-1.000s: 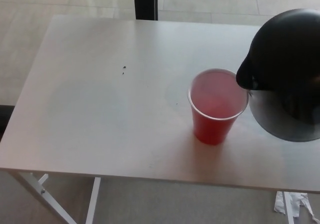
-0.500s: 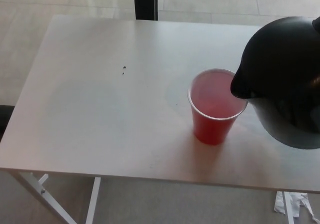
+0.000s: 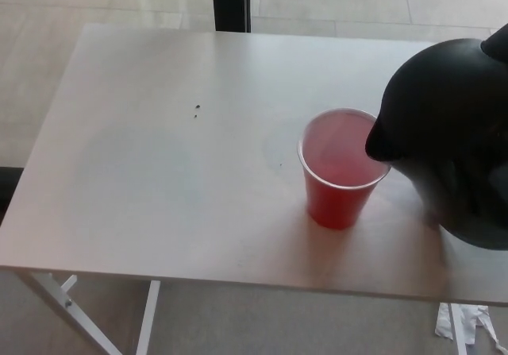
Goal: The robot uses its right hand to lift up a kettle kept on the middle of the desk by its handle and tilt it into a glass kept next to it to pour out water
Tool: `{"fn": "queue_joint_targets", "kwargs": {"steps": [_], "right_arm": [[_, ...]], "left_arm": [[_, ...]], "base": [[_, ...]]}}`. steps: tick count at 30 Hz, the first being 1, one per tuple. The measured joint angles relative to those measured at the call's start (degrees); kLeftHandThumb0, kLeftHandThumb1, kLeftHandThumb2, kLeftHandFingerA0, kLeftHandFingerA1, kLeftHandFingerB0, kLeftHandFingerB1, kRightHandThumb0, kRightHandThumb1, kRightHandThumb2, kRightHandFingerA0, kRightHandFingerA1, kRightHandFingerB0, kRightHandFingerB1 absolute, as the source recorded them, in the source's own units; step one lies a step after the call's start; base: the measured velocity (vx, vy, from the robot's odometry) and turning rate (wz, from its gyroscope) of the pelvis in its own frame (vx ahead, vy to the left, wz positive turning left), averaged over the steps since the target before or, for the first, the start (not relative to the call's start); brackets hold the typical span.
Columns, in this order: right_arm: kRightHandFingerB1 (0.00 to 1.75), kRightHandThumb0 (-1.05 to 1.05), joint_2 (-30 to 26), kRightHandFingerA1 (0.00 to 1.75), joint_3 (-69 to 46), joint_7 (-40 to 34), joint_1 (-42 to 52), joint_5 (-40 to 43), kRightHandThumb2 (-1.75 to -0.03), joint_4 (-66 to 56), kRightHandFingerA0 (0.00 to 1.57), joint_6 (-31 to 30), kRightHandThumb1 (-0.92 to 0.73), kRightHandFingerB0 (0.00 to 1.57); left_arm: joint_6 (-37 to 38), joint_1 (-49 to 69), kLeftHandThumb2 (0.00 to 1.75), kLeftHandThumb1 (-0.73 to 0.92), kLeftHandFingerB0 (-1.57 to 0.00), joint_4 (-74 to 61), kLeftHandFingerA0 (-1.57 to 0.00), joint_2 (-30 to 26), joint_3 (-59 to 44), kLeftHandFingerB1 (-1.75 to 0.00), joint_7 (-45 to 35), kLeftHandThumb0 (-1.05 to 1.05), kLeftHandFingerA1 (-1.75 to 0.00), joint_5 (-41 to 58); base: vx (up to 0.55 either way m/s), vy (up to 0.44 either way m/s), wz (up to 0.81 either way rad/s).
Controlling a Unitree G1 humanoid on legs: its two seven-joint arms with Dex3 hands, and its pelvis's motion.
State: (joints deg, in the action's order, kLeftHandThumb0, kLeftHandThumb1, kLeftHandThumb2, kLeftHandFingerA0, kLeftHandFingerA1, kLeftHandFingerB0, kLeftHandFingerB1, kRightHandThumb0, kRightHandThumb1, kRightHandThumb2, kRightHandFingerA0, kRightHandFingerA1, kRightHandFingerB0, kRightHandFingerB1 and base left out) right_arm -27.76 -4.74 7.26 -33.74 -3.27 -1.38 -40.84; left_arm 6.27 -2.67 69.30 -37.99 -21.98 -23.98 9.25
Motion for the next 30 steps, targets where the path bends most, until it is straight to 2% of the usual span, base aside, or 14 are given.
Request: {"fn": "queue_joint_targets", "kwargs": {"steps": [1, 4, 9, 10, 11, 18, 19, 21, 23, 24, 26, 27, 28, 30], "right_arm": [[1.33, -0.14, 0.2, 1.73, 0.1, -0.1, -0.4, -0.3, -0.96, 0.0, 0.98, -0.6, -0.51, 0.66], [1.58, -0.25, 0.4, 1.75, 1.5, -0.5, -1.4, -1.4, -1.17, 0.0, 0.86, -1.8, -0.43, 0.58], [1.52, -0.26, 0.4, 1.75, 2.5, -0.5, -2.3, -2.3, -1.11, -0.7, 0.89, -3.4, -0.45, 0.62], [1.11, -0.26, 0.4, 1.75, 2.9, -0.4, -2.4, -2.6, -1.03, -0.9, 0.87, -3.5, -0.51, 0.68], [1.16, -0.25, 0.1, 1.75, 3.8, -0.3, -2.7, -3.1, -1.04, -1.1, 0.86, -3.9, -0.53, 0.67], [1.28, -0.22, -0.5, 1.75, 6.8, 0.2, -6.6, -5.2, -0.99, -1.6, 0.88, -7.6, -0.55, 0.61], [1.52, -0.22, -0.5, 1.75, 7.0, 0.3, -7.0, -5.4, -1.01, -1.6, 0.89, -8.3, -0.53, 0.58], [1.49, -0.21, -0.5, 1.75, 7.0, 0.6, -7.6, -5.5, -1.02, -2.0, 0.86, -9.9, -0.53, 0.55], [1.61, -0.21, -0.5, 1.75, 7.0, 0.8, -7.9, -5.5, -1.11, -2.2, 0.91, -11.1, -0.46, 0.67], [1.64, -0.21, -0.5, 1.75, 7.0, 0.9, -8.0, -5.5, -1.02, -2.3, 0.91, -11.6, -0.5, 0.65], [1.55, -0.22, -0.5, 1.75, 6.5, 1.2, -8.0, -5.5, -0.88, -2.4, 0.91, -12.1, -0.59, 0.64], [1.58, -0.23, -0.6, 1.75, 6.5, 1.3, -8.0, -5.5, -0.88, -2.4, 0.93, -12.3, -0.59, 0.66], [1.48, -0.22, -0.7, 1.75, 6.5, 1.4, -8.1, -5.6, -0.83, -2.4, 0.91, -12.7, -0.62, 0.62], [1.61, -0.21, -0.8, 1.75, 6.5, 1.6, -8.6, -5.7, -1.06, -2.3, 0.94, -13.6, -0.53, 0.66]], "left_arm": [[0.0, 0.0, 0.66, 0.88, -0.27, 0.0, -0.46, 0.0, 0.0, -0.54, 0.0, -0.8, -0.59, 0.0], [0.0, 0.0, 0.66, 0.89, -0.26, -0.2, -0.44, 0.0, 0.1, -0.53, 0.0, -0.79, -0.59, 0.0], [-0.1, -0.2, 0.66, 0.89, -0.26, -0.3, -0.43, -0.1, 0.2, -0.53, -0.2, -0.8, -0.58, 0.0], [-0.1, -0.2, 1.1, 0.72, -0.24, -0.3, -0.43, -0.1, 0.2, -0.58, -0.3, -0.83, -0.65, 0.0], [-0.1, -0.1, 0.66, 0.88, -0.26, -0.3, -0.43, -0.1, 0.2, -0.53, -0.3, -0.81, -0.57, 0.0], [-0.1, -0.4, 0.66, 0.89, -0.26, -0.3, -0.43, -0.2, 0.2, -0.52, -0.3, -0.8, -0.56, 0.0], [-0.1, -0.5, 0.67, 0.89, -0.26, -0.3, -0.43, -0.2, 0.2, -0.53, -0.3, -0.8, -0.57, 0.0], [-0.1, -0.5, 0.67, 0.89, -0.26, -0.4, -0.43, -0.3, 0.3, -0.53, -0.3, -0.8, -0.57, 0.0], [-0.1, -0.5, 0.66, 0.89, -0.29, -0.4, -0.44, -0.3, 0.3, -0.52, -0.3, -0.81, -0.56, 0.0], [-0.1, -0.6, 1.1, 0.72, -0.27, -0.5, -0.43, -0.3, 0.3, -0.59, -0.3, -0.83, -0.64, 0.0], [-0.1, -0.7, 1.08, 0.68, -0.29, -0.4, -0.42, -0.4, 0.4, -0.61, -0.3, -0.78, -0.65, 0.0], [-0.1, -0.7, 0.66, 0.89, -0.3, -0.5, -0.46, -0.4, 0.4, -0.54, -0.3, -0.82, -0.58, 0.0], [-0.1, -0.7, 0.66, 0.88, -0.29, -0.5, -0.46, -0.4, 0.5, -0.55, -0.3, -0.83, -0.59, 0.0], [-0.1, -0.7, 0.66, 0.89, -0.29, -0.5, -0.44, -0.4, 0.5, -0.54, -0.3, -0.82, -0.58, 0.0]], "base": [[0.0, 0.0, 0.0], [0.0, 0.0, 0.0], [0.0, 0.0, 0.0], [0.0, 0.0, 0.0], [0.0, 0.0, 0.0], [0.0, 0.0, 0.0], [0.0, 0.0, 0.0], [0.0, 0.0, 0.0], [0.0, 0.0, 0.0], [0.0, 0.0, 0.0], [0.0, 0.0, 0.0], [0.0, 0.0, 0.0], [0.0, 0.0, 0.0], [0.0, 0.0, 0.0]]}}
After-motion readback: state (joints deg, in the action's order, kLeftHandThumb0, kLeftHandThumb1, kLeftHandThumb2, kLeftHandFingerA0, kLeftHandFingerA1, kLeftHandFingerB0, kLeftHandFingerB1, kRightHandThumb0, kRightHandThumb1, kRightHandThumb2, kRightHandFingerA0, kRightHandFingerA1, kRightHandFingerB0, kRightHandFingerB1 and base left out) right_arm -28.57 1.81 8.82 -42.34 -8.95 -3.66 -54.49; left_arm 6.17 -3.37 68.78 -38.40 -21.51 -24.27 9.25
